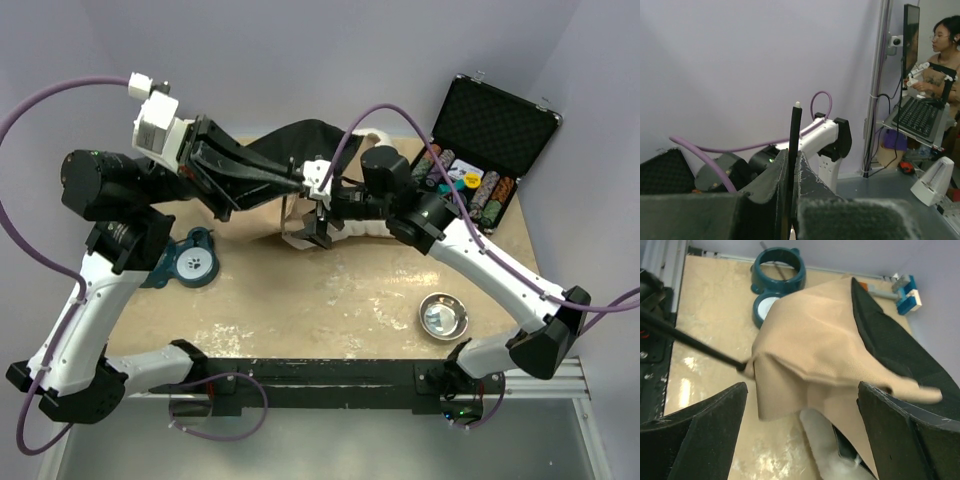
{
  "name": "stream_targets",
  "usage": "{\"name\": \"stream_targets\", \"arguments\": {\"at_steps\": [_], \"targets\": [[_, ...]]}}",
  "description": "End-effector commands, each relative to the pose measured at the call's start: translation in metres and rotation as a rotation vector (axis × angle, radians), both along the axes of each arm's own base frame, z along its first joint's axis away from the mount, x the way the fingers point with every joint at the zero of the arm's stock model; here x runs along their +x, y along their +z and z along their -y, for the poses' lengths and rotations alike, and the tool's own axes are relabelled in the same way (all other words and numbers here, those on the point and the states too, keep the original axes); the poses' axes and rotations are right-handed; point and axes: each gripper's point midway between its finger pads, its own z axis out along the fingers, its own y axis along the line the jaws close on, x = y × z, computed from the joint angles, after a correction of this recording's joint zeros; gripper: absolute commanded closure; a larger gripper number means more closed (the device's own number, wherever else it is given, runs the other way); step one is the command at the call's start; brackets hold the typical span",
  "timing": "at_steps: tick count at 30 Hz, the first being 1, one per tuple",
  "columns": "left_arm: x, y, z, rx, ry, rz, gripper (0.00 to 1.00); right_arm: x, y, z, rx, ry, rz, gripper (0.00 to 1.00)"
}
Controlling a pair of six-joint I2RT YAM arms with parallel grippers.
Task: Set up the pet tent
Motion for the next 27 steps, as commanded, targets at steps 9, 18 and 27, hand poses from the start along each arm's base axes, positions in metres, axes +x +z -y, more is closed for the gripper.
{"name": "stream_targets", "arguments": {"at_steps": [9, 18, 27], "targets": [[-0.029, -0.062, -0.005, 0.198, -0.157, -0.044, 1.00, -0.005, 0.078, 0.048, 0.005, -0.024, 0.163, 0.06], [-0.040, -0.071, -0.007, 0.244, -0.232, 0.001, 1.00, 0.060, 0.037, 0.053, -0.124, 0.115, 0.549, 0.06], [-0.036, -0.079, -0.005, 0.275, -0.236, 0.032, 1.00, 0.066, -0.009, 0.001, -0.069, 0.346, 0.420, 0.05]]}}
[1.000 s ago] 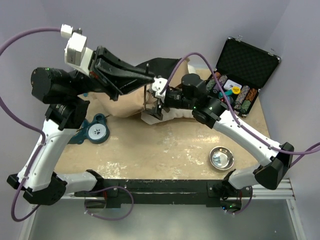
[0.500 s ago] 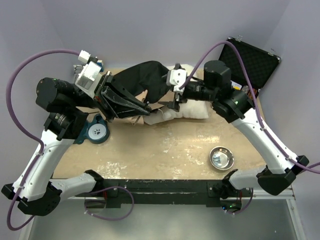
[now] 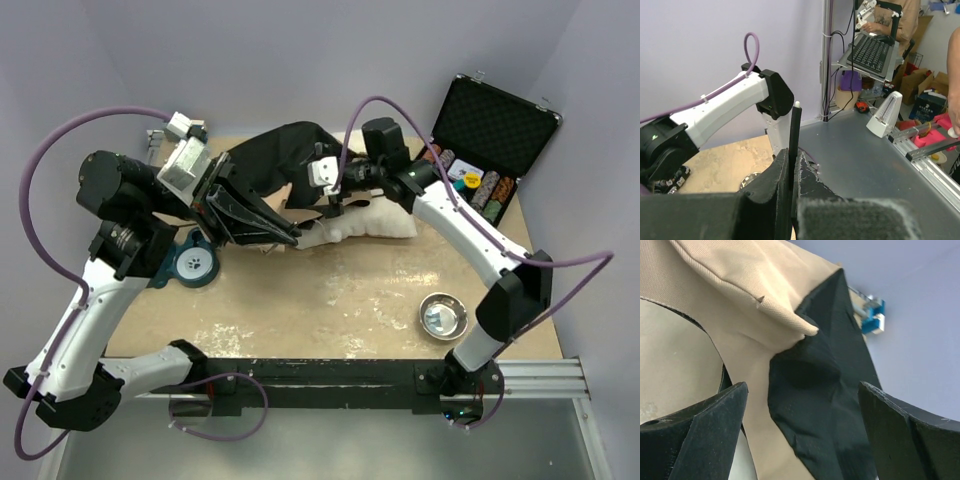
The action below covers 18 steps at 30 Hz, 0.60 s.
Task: Set up the pet tent
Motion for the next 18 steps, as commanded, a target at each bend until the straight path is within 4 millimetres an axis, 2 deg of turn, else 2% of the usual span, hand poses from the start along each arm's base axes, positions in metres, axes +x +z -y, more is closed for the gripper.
{"name": "stream_targets", "arguments": {"at_steps": [1, 3, 9, 11, 13, 15, 18], "targets": [[0.006, -0.009, 0.002, 0.046, -0.015, -0.017, 1.00, -0.014, 0.013, -0.024, 0.054, 0.169, 0.053, 0.05], [0.007, -0.010, 0.003, 0.053, -0.018, -0.019, 1.00, -0.013, 0.003, -0.030, 0.046, 0.191, 0.023, 0.05], [0.015, -0.017, 0.007, 0.064, -0.007, -0.034, 1.00, -0.016, -0.011, -0.056, 0.070, 0.241, -0.054, 0.09], [0.016, -0.020, 0.008, 0.082, -0.006, -0.063, 1.00, -0.017, -0.012, -0.063, 0.086, 0.247, -0.090, 0.13], [0.017, -0.020, 0.008, 0.083, -0.001, -0.063, 1.00, -0.017, -0.012, -0.066, 0.093, 0.255, -0.126, 0.24], [0.019, -0.021, 0.009, 0.085, 0.005, -0.064, 1.00, -0.018, -0.016, -0.066, 0.086, 0.257, -0.143, 0.45], [0.022, -0.022, 0.008, 0.088, 0.021, -0.067, 1.00, -0.021, -0.019, -0.065, 0.076, 0.262, -0.173, 0.70]]}}
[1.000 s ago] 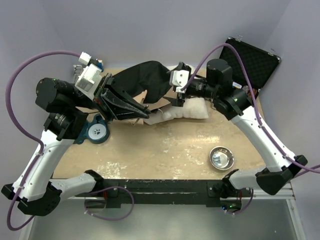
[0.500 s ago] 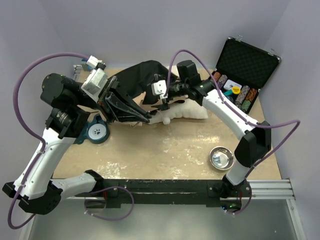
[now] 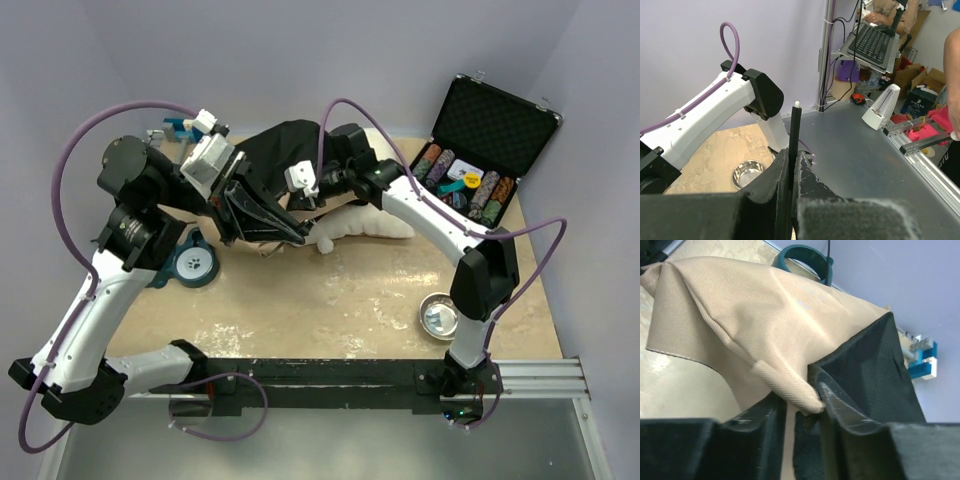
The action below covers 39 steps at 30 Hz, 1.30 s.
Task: Set up the pet tent
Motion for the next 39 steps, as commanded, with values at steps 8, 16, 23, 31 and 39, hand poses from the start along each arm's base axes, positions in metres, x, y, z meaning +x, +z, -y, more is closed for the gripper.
{"name": "stream_targets", "arguments": {"at_steps": [8, 16, 23, 31, 39], "targets": [[0.041, -0.032, -0.006, 0.086, 0.182, -0.180, 1.00, -0.018, 0.059, 0.000, 0.091, 0.001, -0.108, 1.00], [0.059, -0.111, -0.014, 0.237, 0.295, -0.431, 1.00, -0.030, 0.091, 0.003, 0.141, 0.022, -0.141, 1.00], [0.077, -0.167, -0.033, 0.334, 0.379, -0.631, 1.00, -0.038, 0.103, 0.007, 0.156, 0.032, -0.140, 1.00], [0.084, -0.164, -0.044, 0.273, 0.397, -0.567, 1.00, -0.050, 0.132, 0.011, 0.215, 0.034, -0.187, 1.00], [0.121, -0.106, -0.046, 0.192, 0.483, -0.352, 1.00, -0.082, 0.182, 0.019, 0.313, 0.092, -0.254, 1.00]]}}
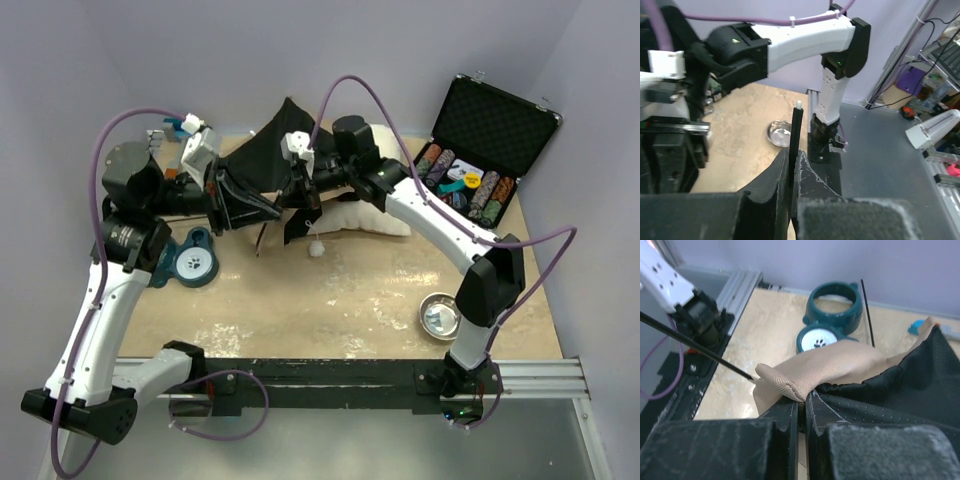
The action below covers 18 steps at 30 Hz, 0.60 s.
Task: Set up the pet tent
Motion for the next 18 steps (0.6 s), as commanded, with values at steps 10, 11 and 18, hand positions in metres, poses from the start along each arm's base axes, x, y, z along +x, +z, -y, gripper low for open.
{"name": "stream_targets", "arguments": {"at_steps": [10, 11, 18], "targets": [[0.044, -0.066, -0.010, 0.124, 0.159, -0.201, 1.00, -0.070, 0.185, 0.034, 0.392, 0.120, 0.141, 1.00], [0.041, -0.074, -0.010, 0.131, 0.153, -0.227, 1.00, -0.072, 0.189, 0.035, 0.400, 0.121, 0.141, 1.00], [0.024, -0.105, -0.017, 0.139, 0.146, -0.362, 1.00, -0.075, 0.199, 0.042, 0.414, 0.124, 0.137, 1.00]]}}
